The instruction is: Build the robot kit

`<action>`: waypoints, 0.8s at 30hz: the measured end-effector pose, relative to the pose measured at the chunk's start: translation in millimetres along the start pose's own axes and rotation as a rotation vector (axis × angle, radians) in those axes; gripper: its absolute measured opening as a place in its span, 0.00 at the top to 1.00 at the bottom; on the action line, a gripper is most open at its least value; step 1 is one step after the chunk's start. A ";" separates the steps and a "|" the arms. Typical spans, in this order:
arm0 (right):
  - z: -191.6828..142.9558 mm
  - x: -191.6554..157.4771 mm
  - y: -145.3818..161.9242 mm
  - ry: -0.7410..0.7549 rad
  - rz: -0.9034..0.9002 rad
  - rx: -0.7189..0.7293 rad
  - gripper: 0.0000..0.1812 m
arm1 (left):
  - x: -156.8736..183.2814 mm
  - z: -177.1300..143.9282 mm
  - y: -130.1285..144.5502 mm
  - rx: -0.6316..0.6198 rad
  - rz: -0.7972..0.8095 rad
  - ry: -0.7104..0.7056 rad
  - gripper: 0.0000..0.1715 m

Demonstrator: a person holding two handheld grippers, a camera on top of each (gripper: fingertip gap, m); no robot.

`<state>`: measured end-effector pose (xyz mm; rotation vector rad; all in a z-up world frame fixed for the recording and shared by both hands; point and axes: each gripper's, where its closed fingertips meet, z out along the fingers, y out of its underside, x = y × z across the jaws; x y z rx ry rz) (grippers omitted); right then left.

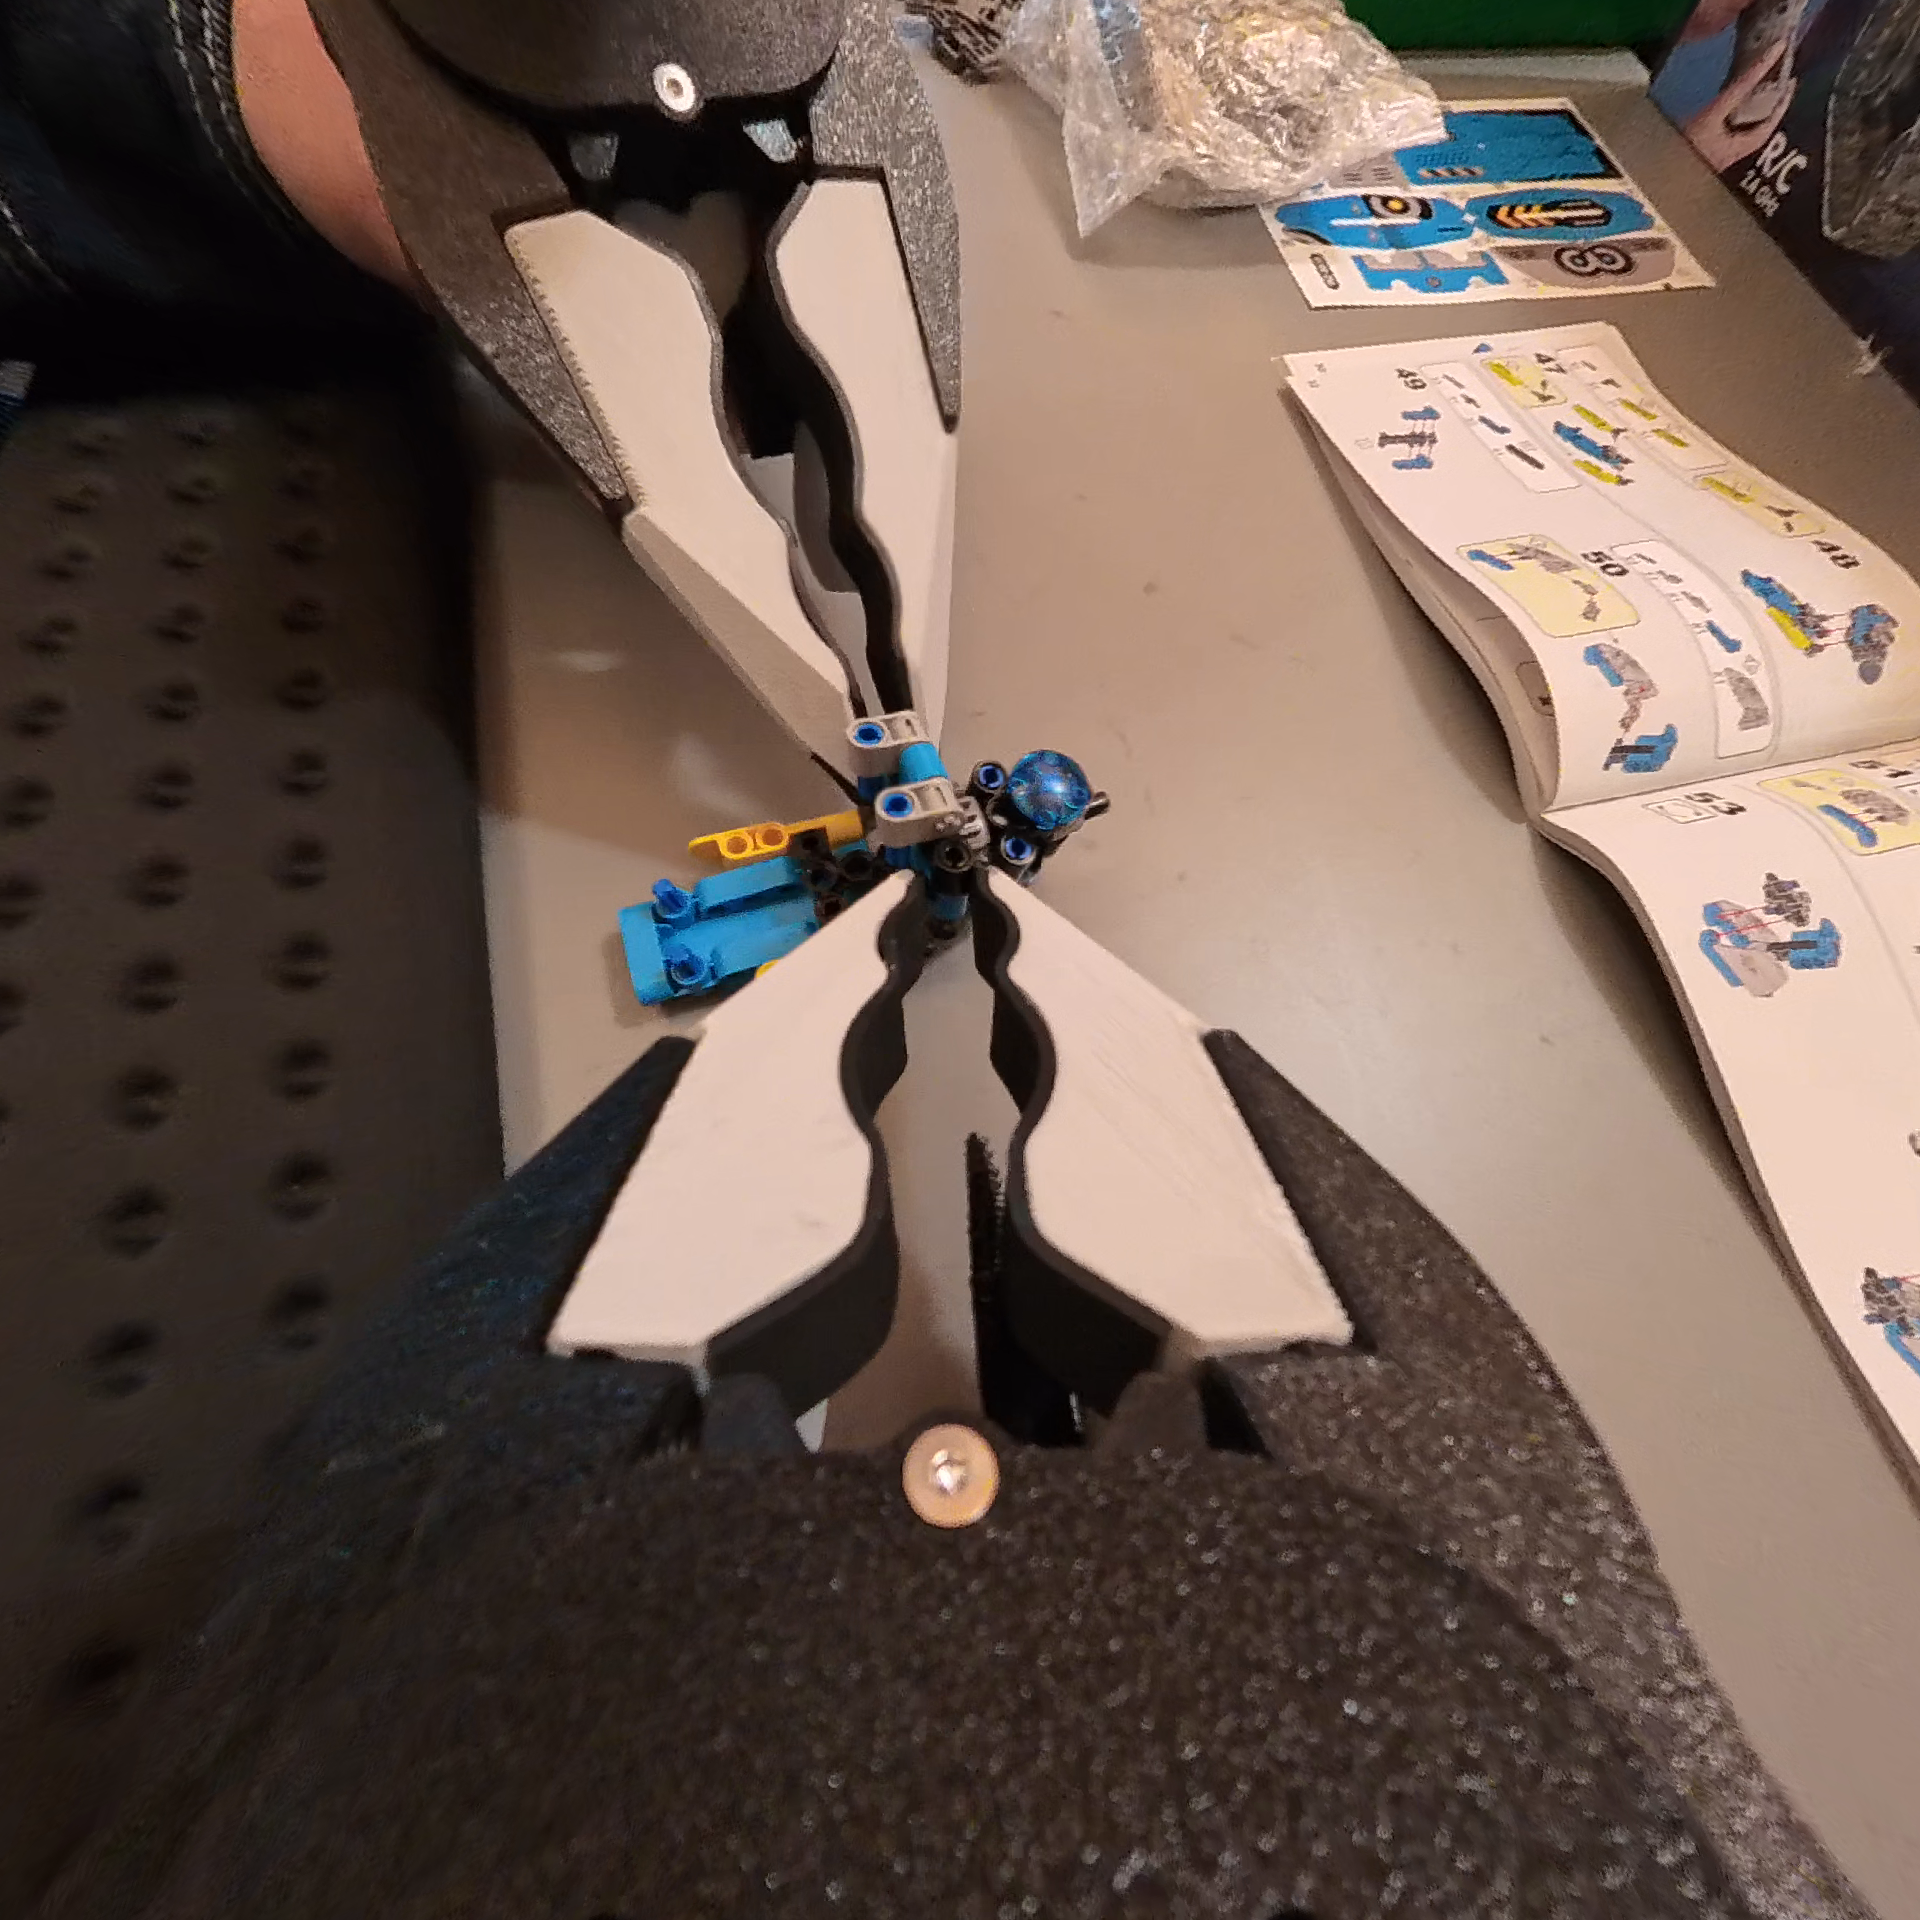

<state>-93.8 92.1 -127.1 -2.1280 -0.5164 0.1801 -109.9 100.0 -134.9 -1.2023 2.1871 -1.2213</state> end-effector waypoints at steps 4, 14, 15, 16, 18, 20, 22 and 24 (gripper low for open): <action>2.2 -0.8 -3.3 0.007 0.016 0.001 0.96 | -2.0 -3.7 0.1 0.009 -0.010 -0.007 0.96; 3.8 -4.2 0.0 0.004 0.015 0.008 0.95 | 2.4 -5.2 2.1 0.004 -0.008 0.015 0.96; 3.6 -4.4 0.3 0.004 0.011 0.008 0.95 | 2.9 -5.2 2.0 0.004 -0.005 0.016 0.96; 3.4 -4.4 0.5 0.005 0.010 0.008 0.95 | 3.4 -5.2 1.8 0.004 0.000 0.016 0.96; 2.7 -4.8 1.0 0.010 0.005 0.007 0.95 | 4.8 -4.8 1.8 0.002 0.015 0.014 0.96; 2.2 -5.0 1.7 0.020 -0.005 0.009 0.95 | 5.6 -4.6 1.5 0.002 0.031 0.009 0.96; 2.1 -5.2 1.8 0.028 -0.010 0.010 0.95 | 6.2 -4.6 1.7 0.003 0.029 0.014 0.96; 2.3 -5.9 2.0 0.028 -0.008 0.010 0.95 | 6.9 -4.9 2.0 0.002 0.021 0.024 0.96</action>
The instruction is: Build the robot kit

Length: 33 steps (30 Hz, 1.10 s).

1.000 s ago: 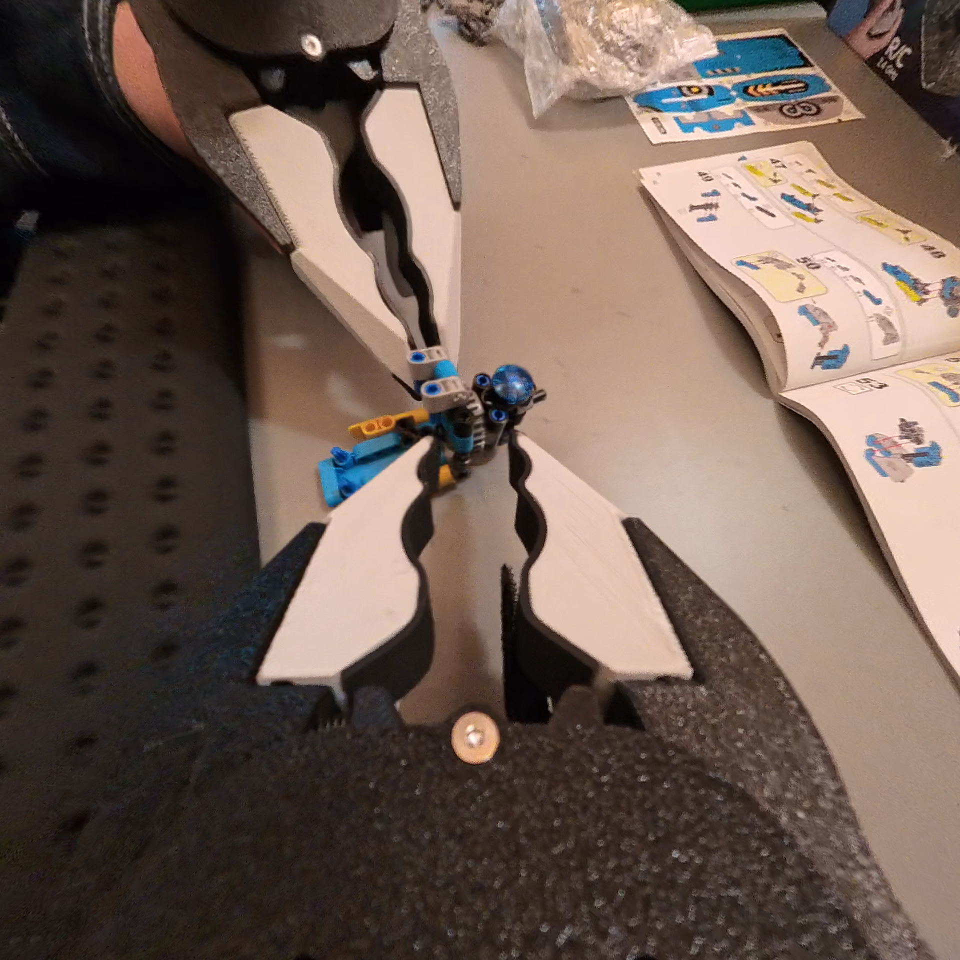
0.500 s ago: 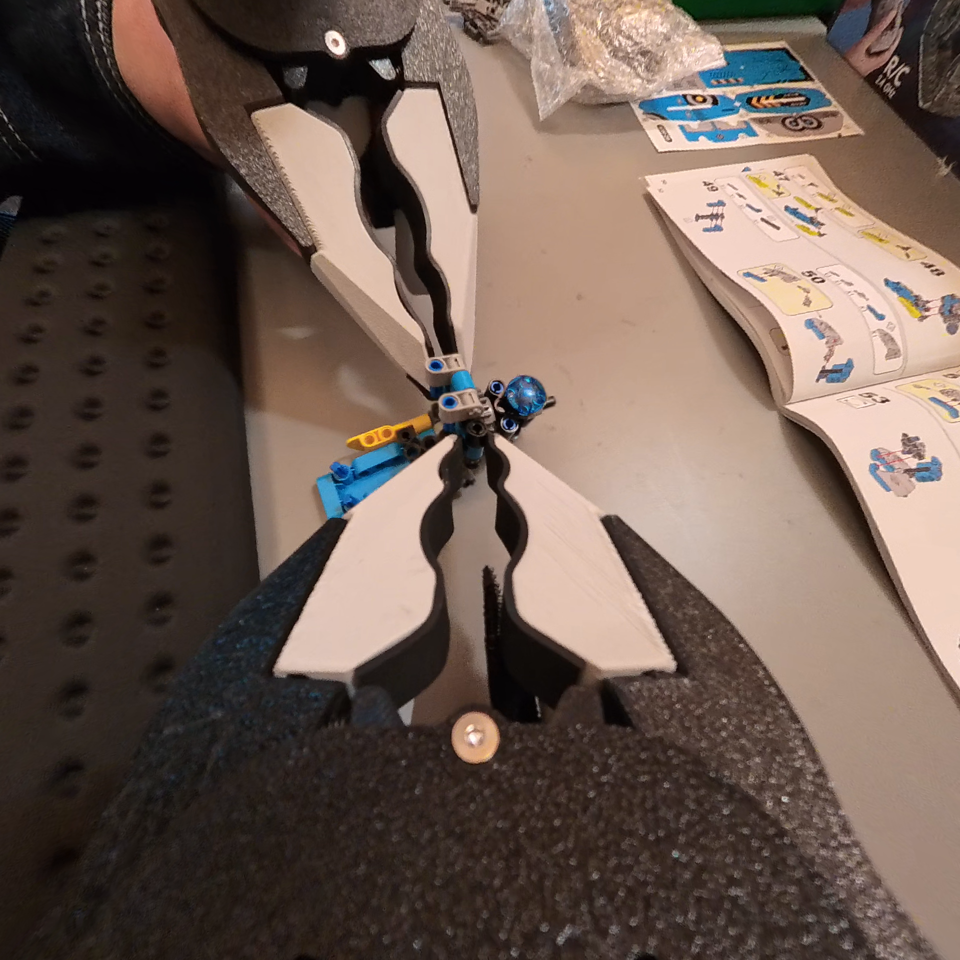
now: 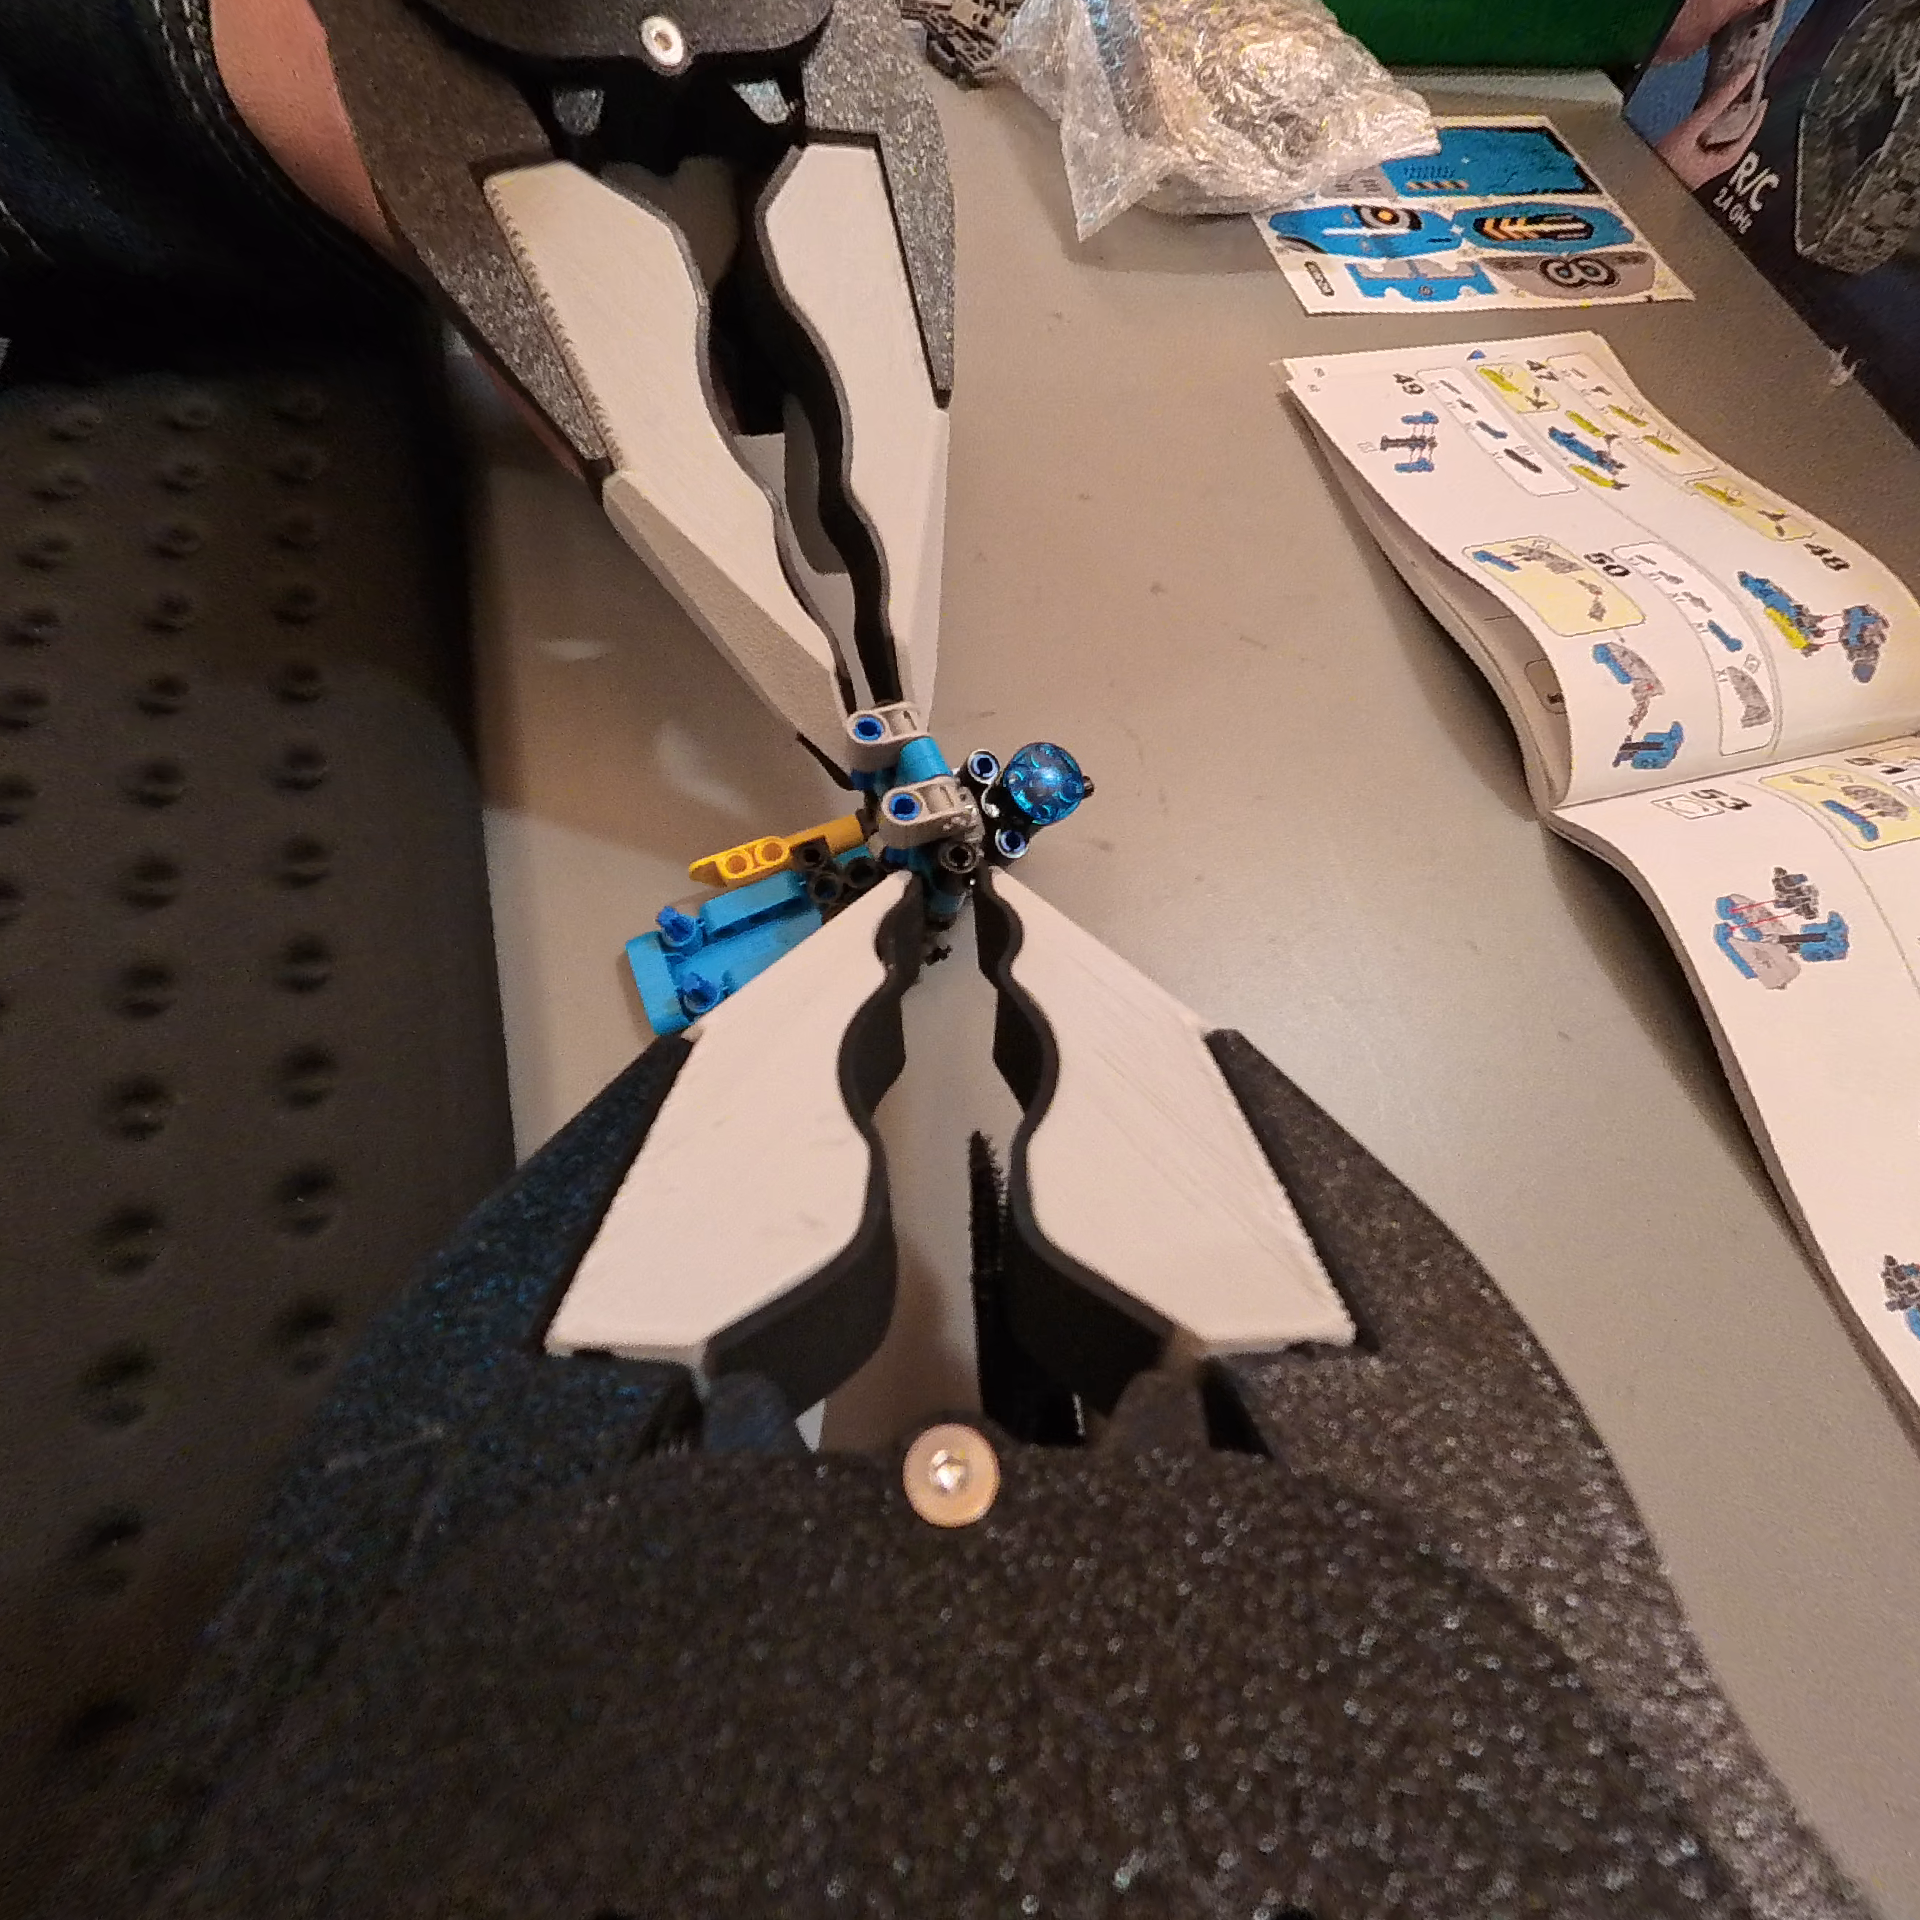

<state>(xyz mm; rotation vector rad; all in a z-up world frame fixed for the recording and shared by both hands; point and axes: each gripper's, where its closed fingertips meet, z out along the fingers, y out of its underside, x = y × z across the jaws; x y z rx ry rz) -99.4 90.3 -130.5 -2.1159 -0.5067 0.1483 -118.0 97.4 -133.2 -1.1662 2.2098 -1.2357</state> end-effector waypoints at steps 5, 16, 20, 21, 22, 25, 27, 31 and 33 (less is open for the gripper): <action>-1.8 -1.9 1.1 0.006 -0.011 -0.004 0.95 | 3.7 0.9 0.5 -0.003 0.015 0.009 0.96; -1.8 -7.5 19.4 -0.046 0.069 -0.060 0.86 | 5.6 1.3 0.5 0.000 -0.016 0.028 0.96; 0.7 -7.7 21.5 -0.109 0.126 -0.059 0.89 | 6.4 1.1 1.4 0.001 -0.016 0.025 0.96; -0.8 -6.3 21.8 -0.108 0.137 -0.060 0.89 | 7.3 0.9 1.7 0.003 -0.019 0.027 0.96; -2.8 -5.3 21.4 -0.099 0.142 -0.056 0.89 | 7.5 0.5 1.9 0.004 -0.019 0.026 0.96; -7.5 -10.7 18.4 -0.097 0.142 -0.042 0.89 | 5.0 1.1 2.8 -0.005 0.017 -0.006 0.96; -3.8 -14.4 24.7 -0.112 0.148 -0.070 0.87 | 8.3 1.7 2.1 -0.001 0.020 0.013 0.96; -2.0 -6.4 17.8 -0.121 0.167 -0.023 0.89 | 5.4 2.5 4.9 -0.018 0.015 0.002 0.96; -3.6 -4.0 17.8 -0.125 0.185 -0.021 0.91 | 7.3 4.4 9.9 -0.044 -0.002 0.022 0.96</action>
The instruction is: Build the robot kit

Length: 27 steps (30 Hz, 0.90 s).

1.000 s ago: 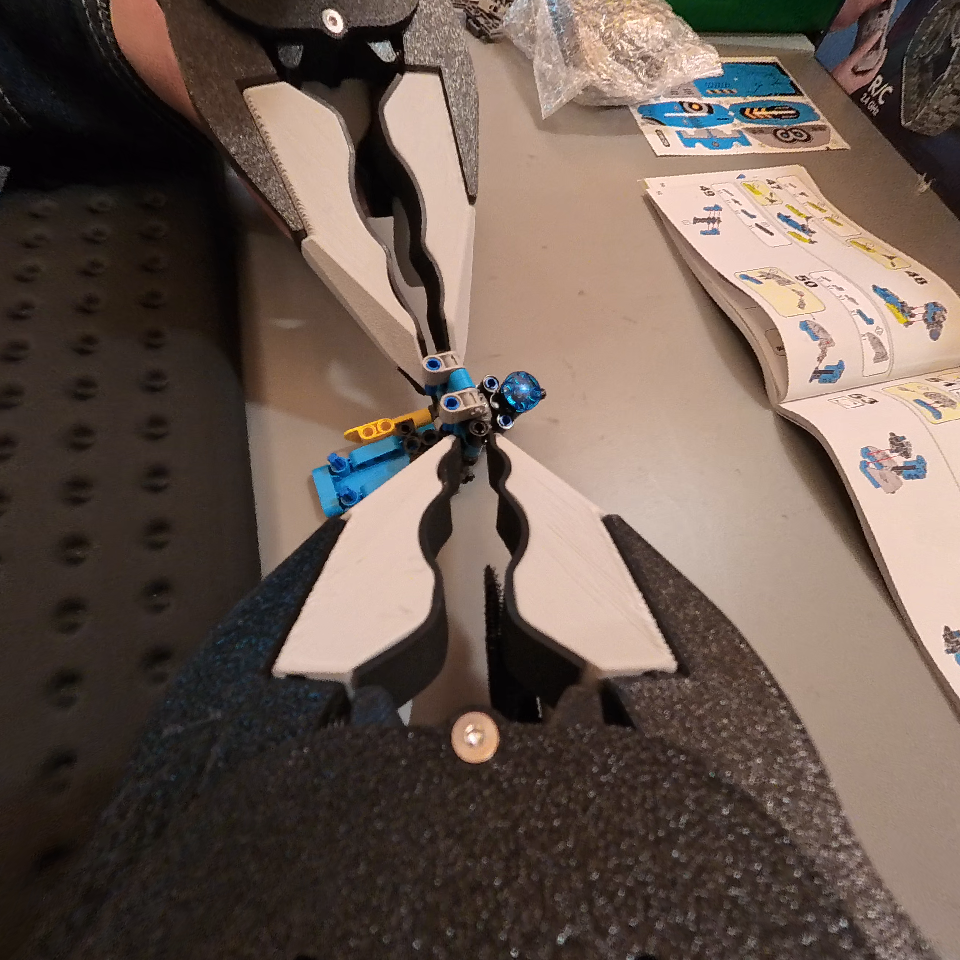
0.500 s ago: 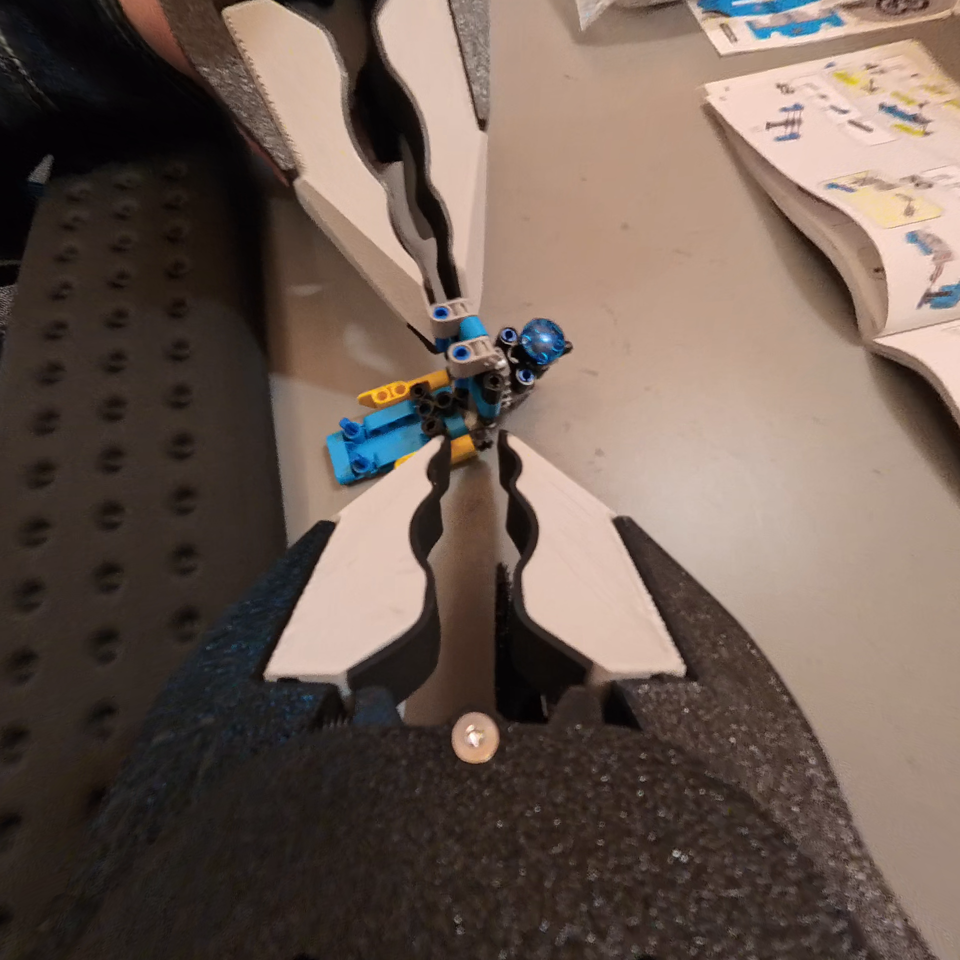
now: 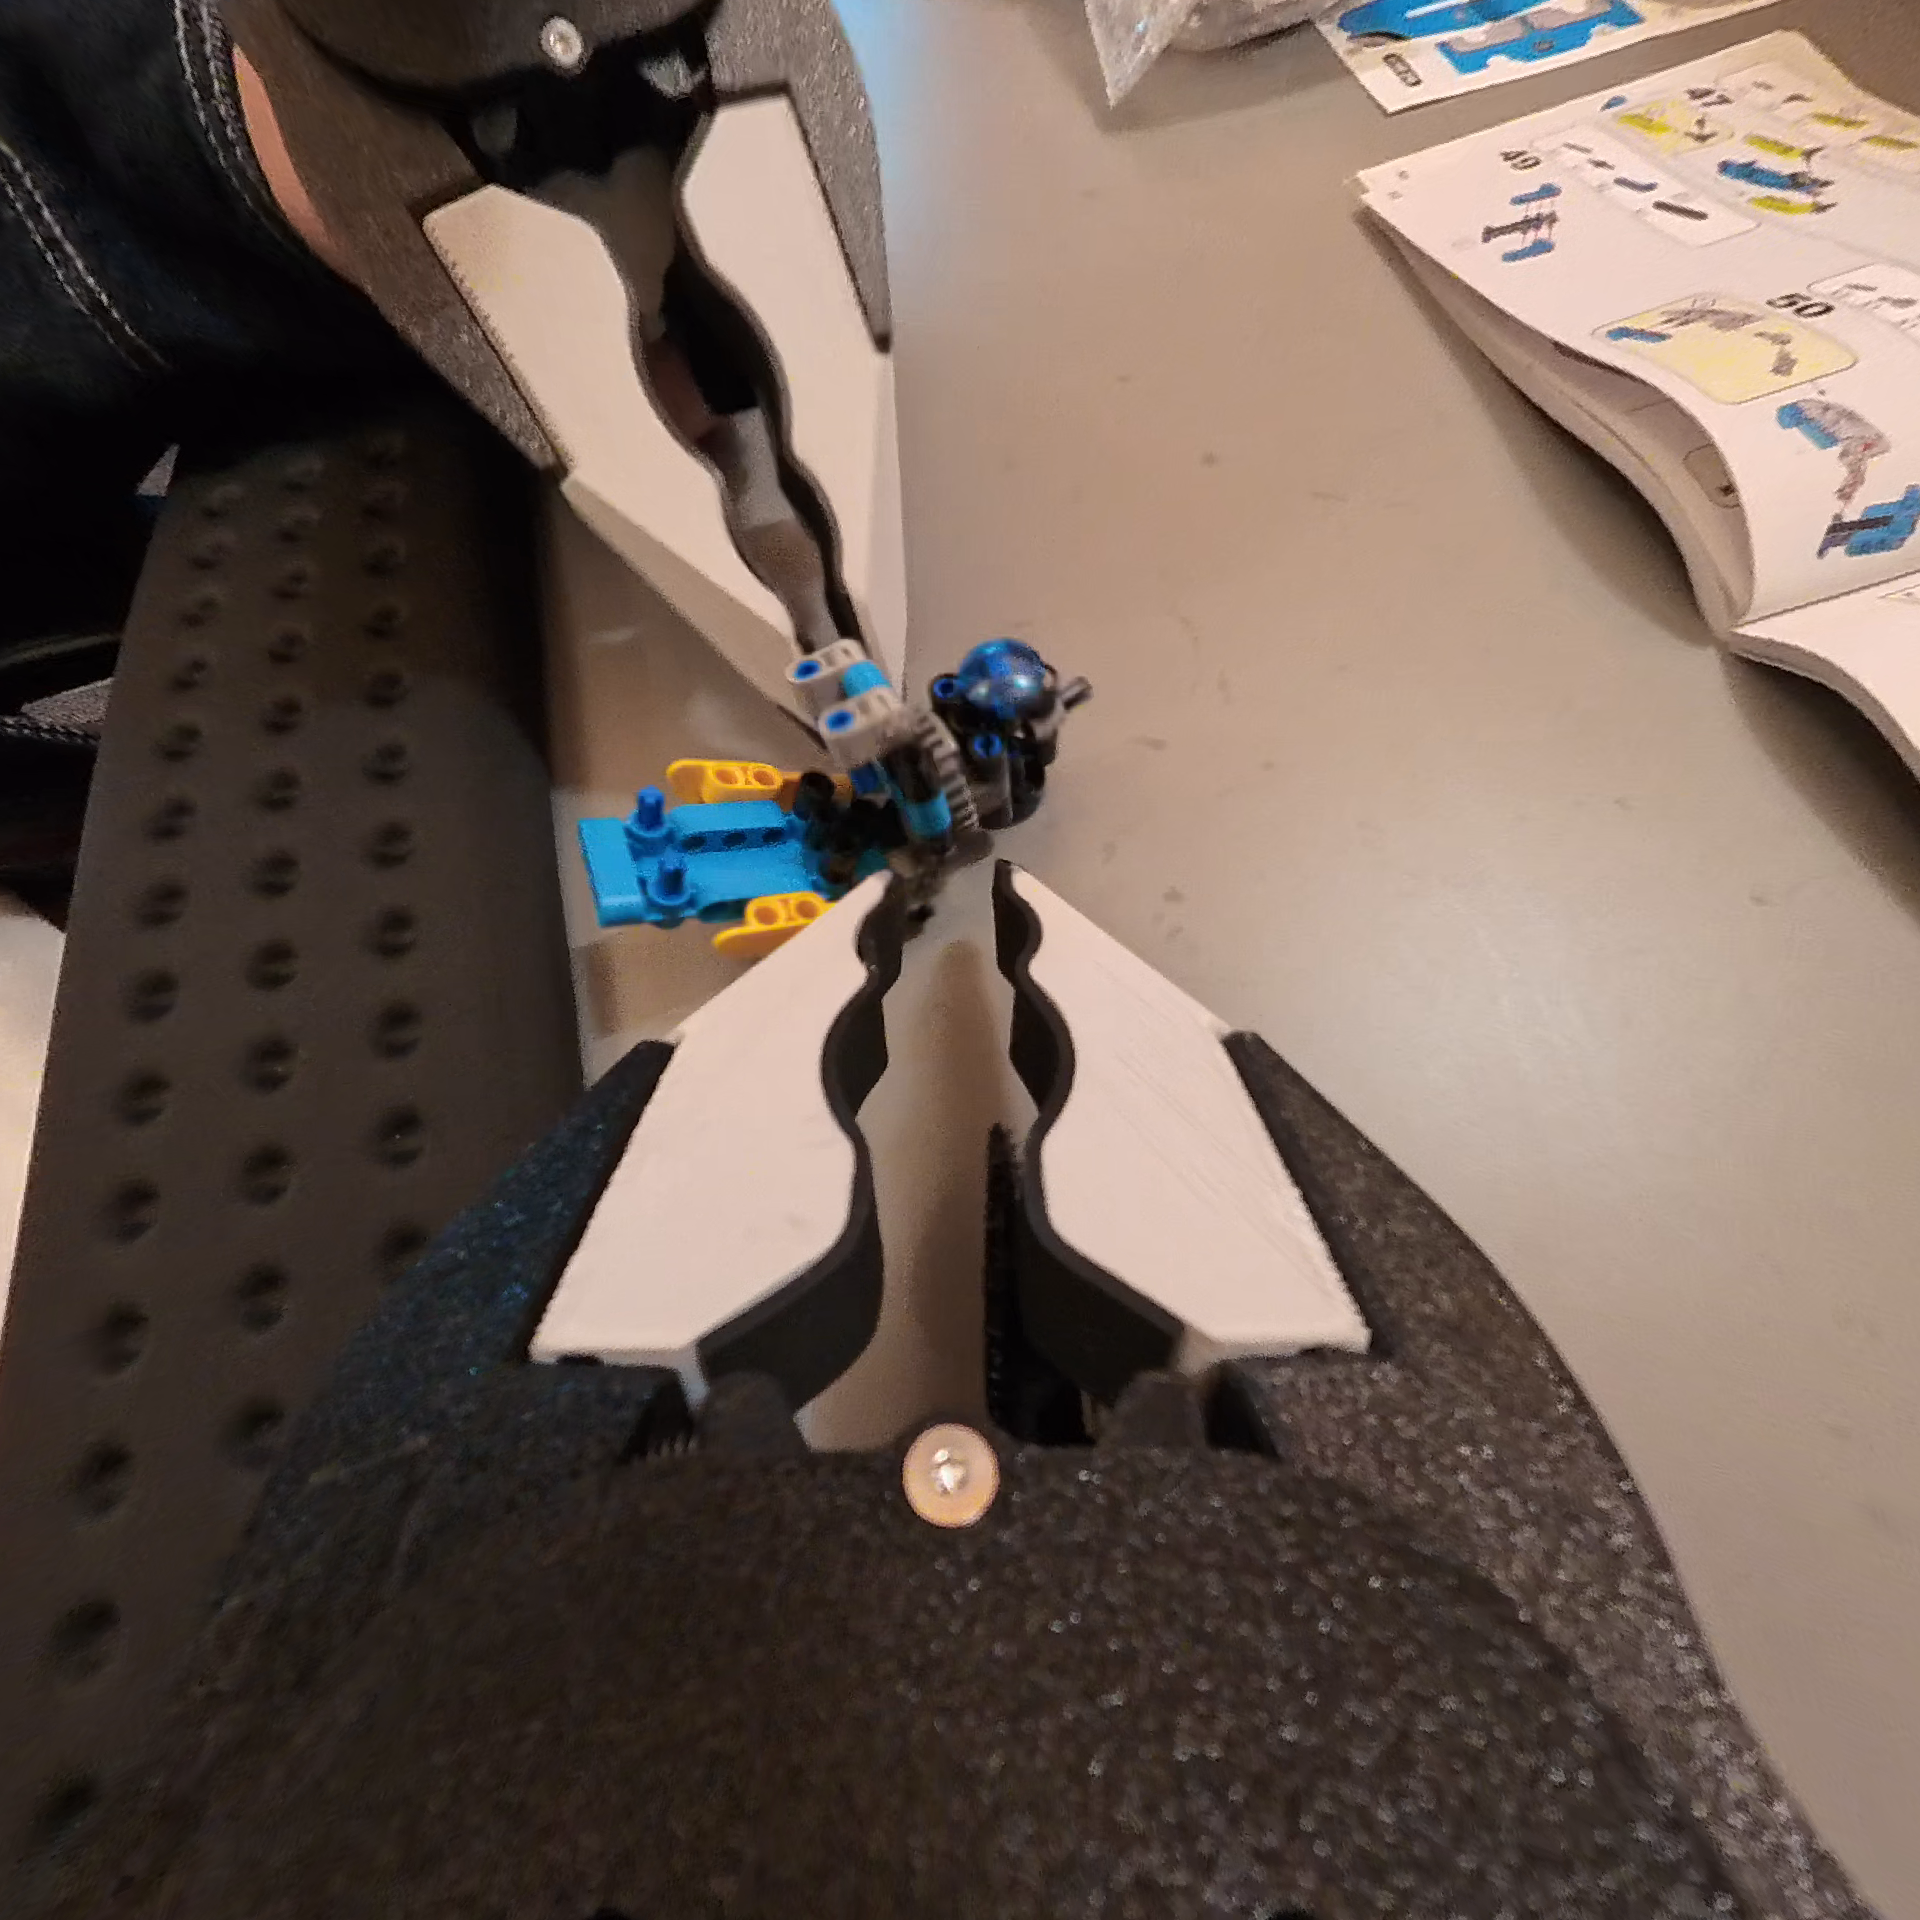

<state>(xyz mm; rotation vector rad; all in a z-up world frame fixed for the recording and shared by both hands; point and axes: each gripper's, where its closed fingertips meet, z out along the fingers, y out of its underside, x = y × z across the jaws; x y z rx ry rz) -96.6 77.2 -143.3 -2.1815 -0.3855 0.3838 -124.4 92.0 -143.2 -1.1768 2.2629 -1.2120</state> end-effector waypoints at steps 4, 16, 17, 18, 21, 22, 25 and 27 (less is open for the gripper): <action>-5.9 -1.3 -8.5 0.012 -0.010 0.057 0.90 | 0.0 0.9 0.6 -0.005 0.002 -0.004 0.96; 1.9 6.7 -0.5 0.027 0.031 -0.012 0.91 | -1.8 -7.1 13.8 -0.034 -0.172 0.065 0.96; -1.6 6.6 -11.9 0.028 0.023 0.051 0.92 | -2.7 -7.0 17.1 -0.050 -0.177 0.062 0.96; -2.9 3.5 -22.8 0.005 0.032 0.111 0.91 | -3.9 -6.4 19.7 -0.065 -0.181 0.055 0.96; 5.6 6.9 -18.2 -0.004 0.045 0.060 0.89 | -3.7 -3.4 23.7 -0.096 -0.179 0.054 0.96; 7.7 7.6 -18.6 0.001 0.031 0.058 0.89 | -4.4 -3.3 23.9 -0.097 -0.175 0.047 0.96; 13.1 1.5 -28.8 -0.044 0.021 0.091 0.89 | -4.2 -3.2 24.3 -0.099 -0.164 0.042 0.96; 15.5 -1.2 -27.0 -0.078 0.035 0.073 0.89 | -3.9 -4.1 25.0 -0.101 -0.162 0.041 0.96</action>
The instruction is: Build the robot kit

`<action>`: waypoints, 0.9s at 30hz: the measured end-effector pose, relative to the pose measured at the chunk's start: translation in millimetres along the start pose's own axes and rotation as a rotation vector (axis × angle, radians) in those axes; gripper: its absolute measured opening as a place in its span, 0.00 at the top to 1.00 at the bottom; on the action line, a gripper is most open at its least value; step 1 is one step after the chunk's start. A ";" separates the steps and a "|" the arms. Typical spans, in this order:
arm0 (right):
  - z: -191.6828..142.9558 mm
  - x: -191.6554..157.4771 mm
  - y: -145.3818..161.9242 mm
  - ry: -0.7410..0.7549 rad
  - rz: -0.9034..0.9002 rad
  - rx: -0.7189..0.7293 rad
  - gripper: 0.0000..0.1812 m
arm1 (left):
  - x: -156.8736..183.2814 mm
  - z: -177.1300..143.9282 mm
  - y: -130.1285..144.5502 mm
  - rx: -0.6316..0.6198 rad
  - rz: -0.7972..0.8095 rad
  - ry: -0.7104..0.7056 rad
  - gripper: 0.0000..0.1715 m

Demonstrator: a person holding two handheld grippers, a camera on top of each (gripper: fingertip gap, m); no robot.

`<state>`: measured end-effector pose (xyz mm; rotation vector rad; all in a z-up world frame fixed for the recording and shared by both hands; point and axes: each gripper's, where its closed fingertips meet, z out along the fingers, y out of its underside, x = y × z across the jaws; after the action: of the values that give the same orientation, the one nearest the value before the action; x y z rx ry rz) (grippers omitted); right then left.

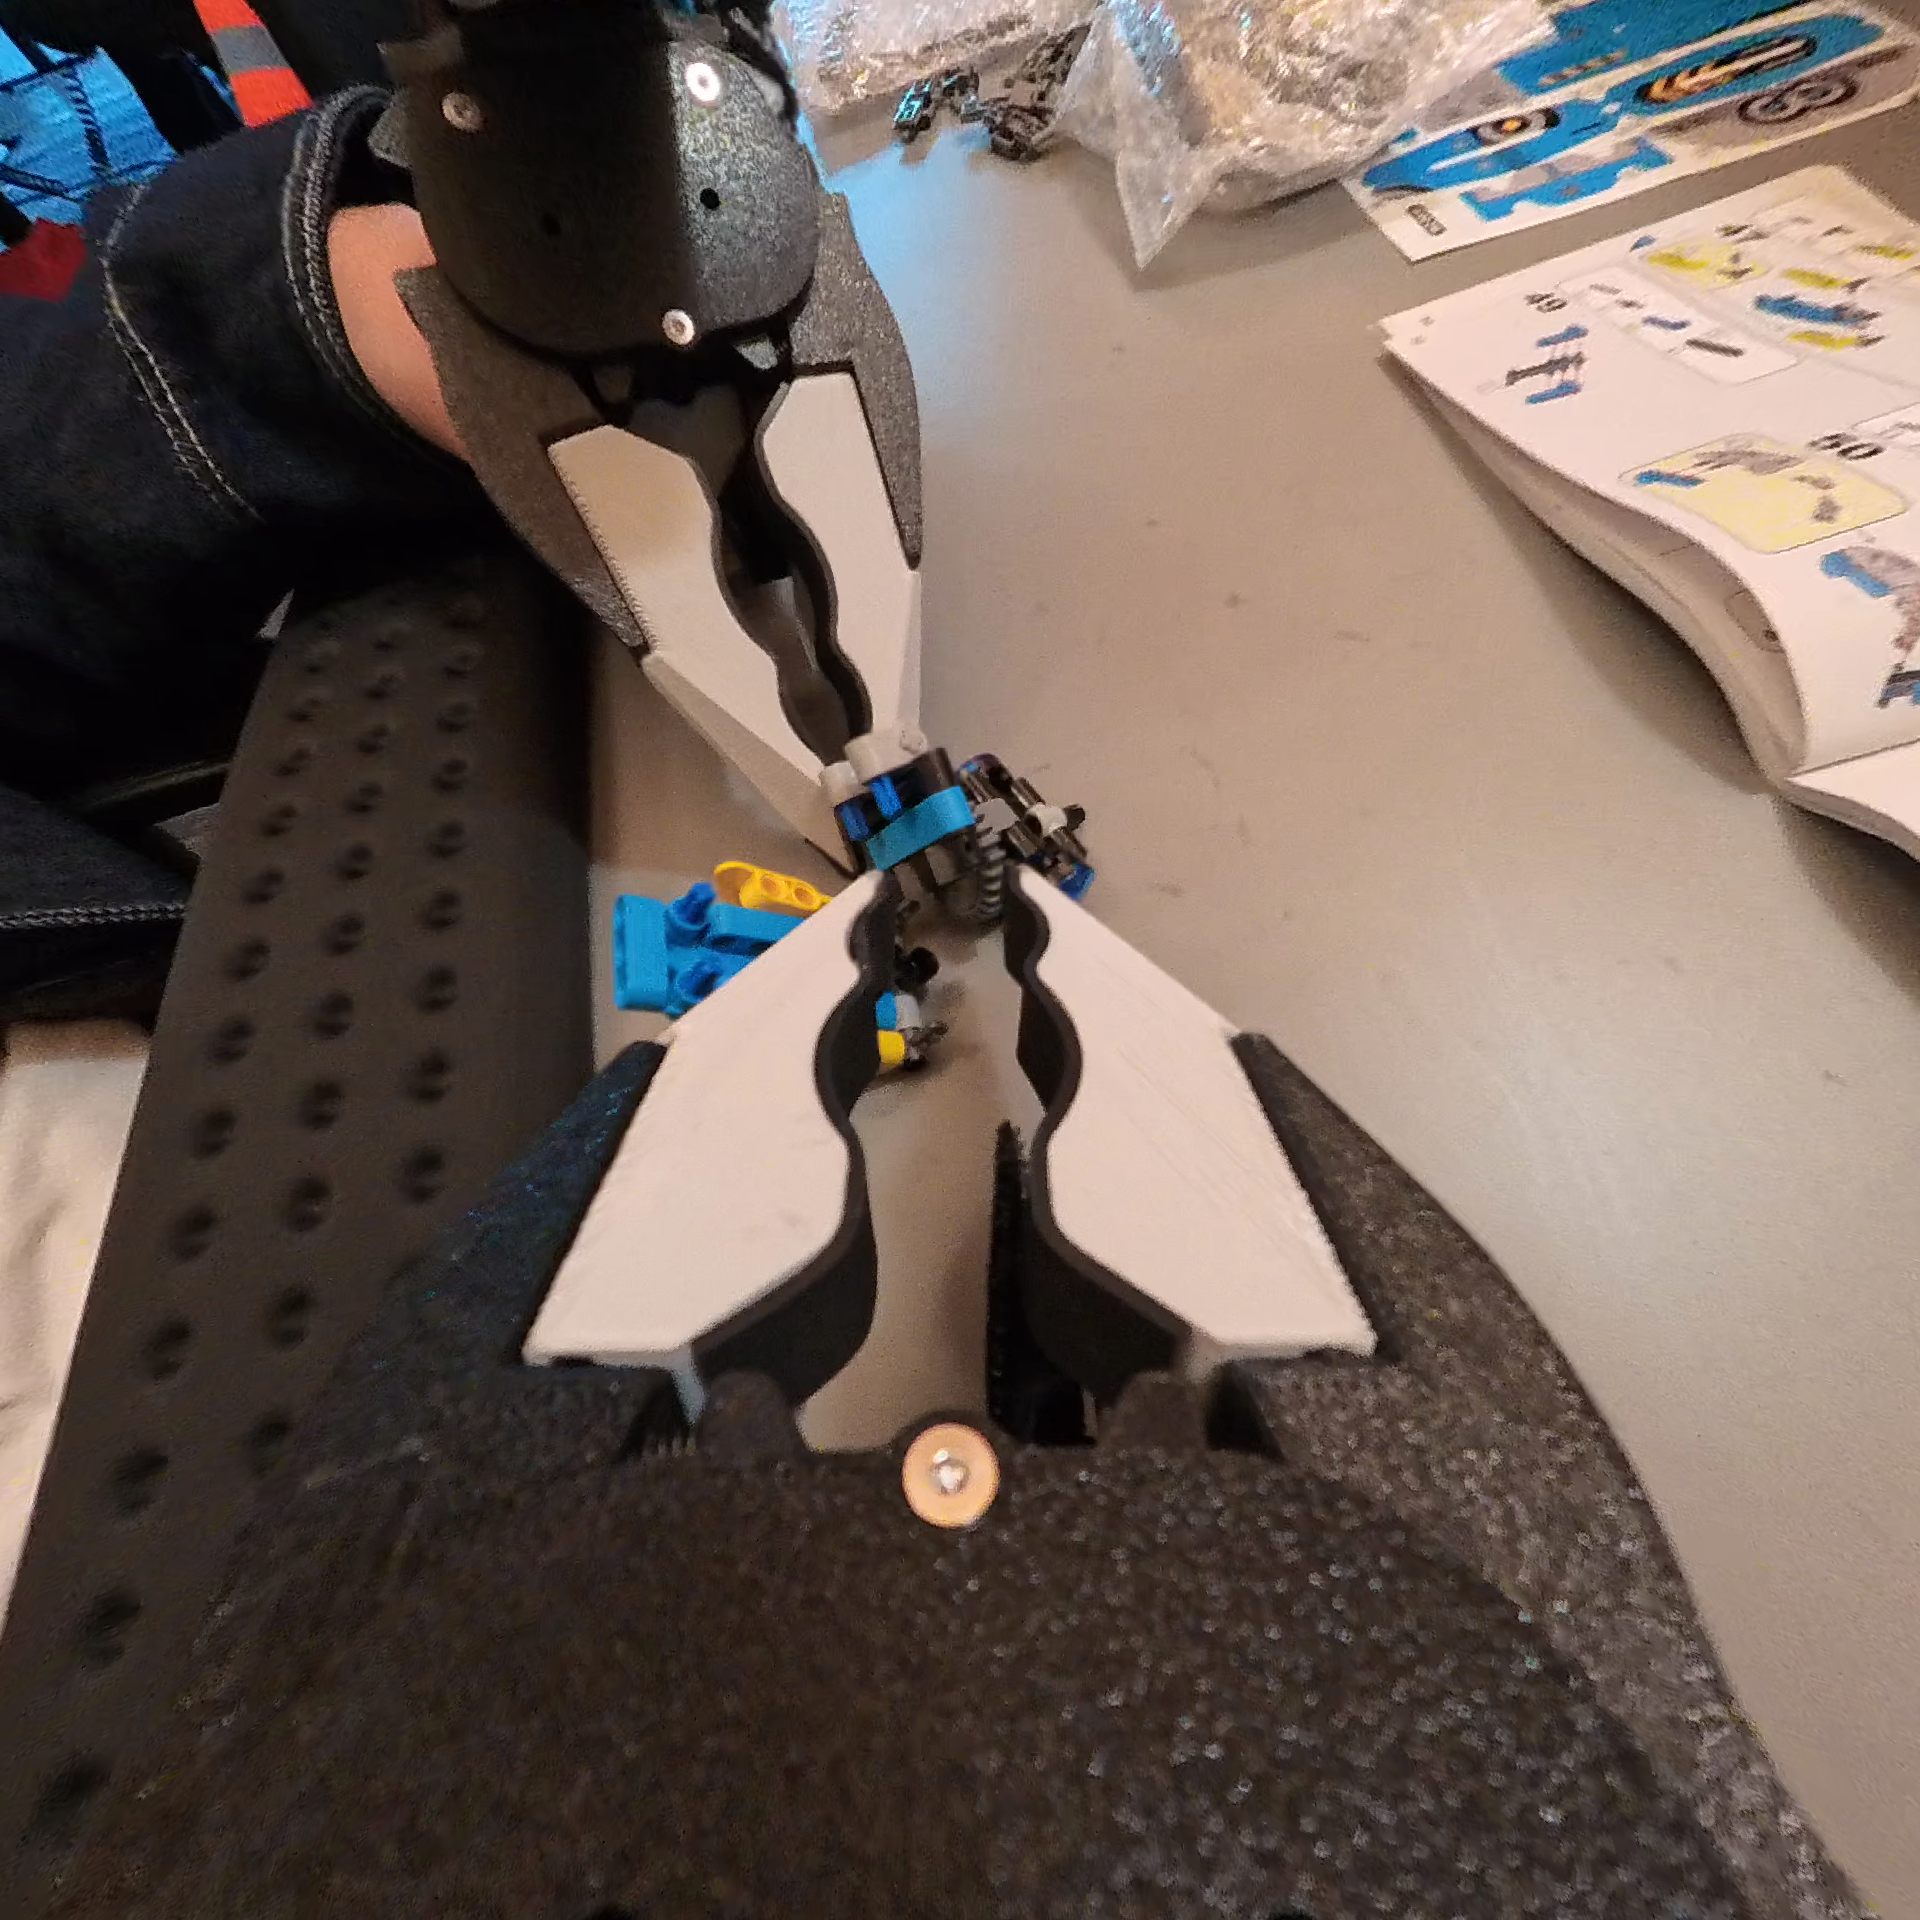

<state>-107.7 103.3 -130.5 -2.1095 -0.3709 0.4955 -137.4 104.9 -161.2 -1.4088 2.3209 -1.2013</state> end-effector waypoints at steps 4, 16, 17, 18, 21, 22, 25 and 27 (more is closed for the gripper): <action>-5.1 2.0 2.5 0.034 0.010 0.000 0.89 | 0.3 -8.0 6.4 0.000 0.005 -0.011 0.91; -22.7 1.5 29.5 0.182 -0.079 -0.109 0.91 | 20.6 -41.4 -39.9 0.025 0.208 -0.095 0.82; -23.9 4.4 29.3 0.196 -0.077 -0.110 0.91 | 27.0 -32.4 -44.9 -0.025 0.256 -0.076 0.85; -25.5 7.7 28.1 0.215 -0.080 -0.104 0.92 | 27.6 -21.0 -44.8 -0.110 0.299 -0.080 0.86; -33.6 16.9 21.5 0.277 -0.090 -0.074 0.94 | 22.2 8.4 -36.3 -0.359 0.332 -0.081 0.86; -37.1 19.7 19.4 0.295 -0.085 -0.060 0.95 | 25.2 14.6 -35.0 -0.400 0.317 -0.053 0.86; -45.1 20.6 11.0 0.305 -0.062 -0.003 0.95 | 33.0 21.5 -31.5 -0.447 0.275 -0.001 0.85; -48.2 18.8 6.1 0.302 -0.061 0.025 0.95 | 39.4 18.4 -27.2 -0.453 0.249 0.021 0.76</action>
<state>-67.7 73.8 -115.1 -2.1022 -0.2518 0.1410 -131.0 56.9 -144.3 -1.1674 2.8011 -0.6505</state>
